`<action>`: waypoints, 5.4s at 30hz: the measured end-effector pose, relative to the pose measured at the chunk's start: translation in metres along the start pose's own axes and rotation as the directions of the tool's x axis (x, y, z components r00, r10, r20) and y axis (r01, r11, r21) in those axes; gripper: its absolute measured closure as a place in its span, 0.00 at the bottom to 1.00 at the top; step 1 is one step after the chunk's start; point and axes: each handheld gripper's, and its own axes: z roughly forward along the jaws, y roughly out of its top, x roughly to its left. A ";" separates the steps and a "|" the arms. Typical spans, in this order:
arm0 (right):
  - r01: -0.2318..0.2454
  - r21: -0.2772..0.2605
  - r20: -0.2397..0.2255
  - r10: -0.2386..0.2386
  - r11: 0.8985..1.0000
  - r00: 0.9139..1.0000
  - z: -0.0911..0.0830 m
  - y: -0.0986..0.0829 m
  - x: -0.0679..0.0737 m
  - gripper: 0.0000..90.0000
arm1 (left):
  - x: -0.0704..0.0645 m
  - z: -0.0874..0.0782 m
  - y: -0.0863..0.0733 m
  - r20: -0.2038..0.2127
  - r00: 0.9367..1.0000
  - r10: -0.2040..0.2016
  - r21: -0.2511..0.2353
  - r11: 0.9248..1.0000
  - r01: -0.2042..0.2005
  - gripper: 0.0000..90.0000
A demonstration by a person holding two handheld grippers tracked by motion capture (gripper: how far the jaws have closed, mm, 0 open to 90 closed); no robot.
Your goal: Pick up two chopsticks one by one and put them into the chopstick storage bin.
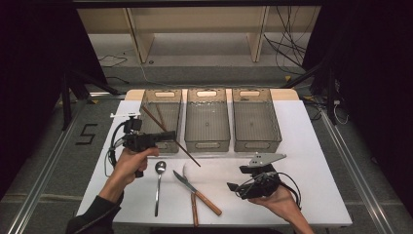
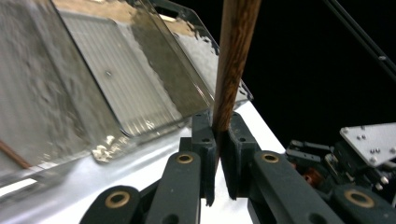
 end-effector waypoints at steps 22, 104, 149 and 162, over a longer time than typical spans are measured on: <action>-0.006 -0.001 0.009 0.006 1.000 1.000 -0.003 -0.008 0.000 0.22 | 0.036 -0.020 0.066 -0.138 0.990 -0.040 -0.011 0.999 0.039 0.94; 0.001 -0.034 0.007 -0.001 0.999 1.000 -0.007 -0.009 0.001 0.20 | 0.076 0.048 0.066 -0.391 0.920 -0.030 0.157 0.983 0.099 0.43; 0.022 0.000 -0.005 -0.022 1.000 1.000 0.006 -0.005 0.021 0.22 | 0.012 -0.010 -0.046 -0.363 0.924 0.117 0.121 0.990 -0.077 0.27; 0.018 -0.013 0.000 -0.018 1.000 1.000 0.004 -0.007 0.020 0.22 | 0.014 -0.006 -0.070 -0.450 0.876 0.176 0.228 0.971 -0.078 0.26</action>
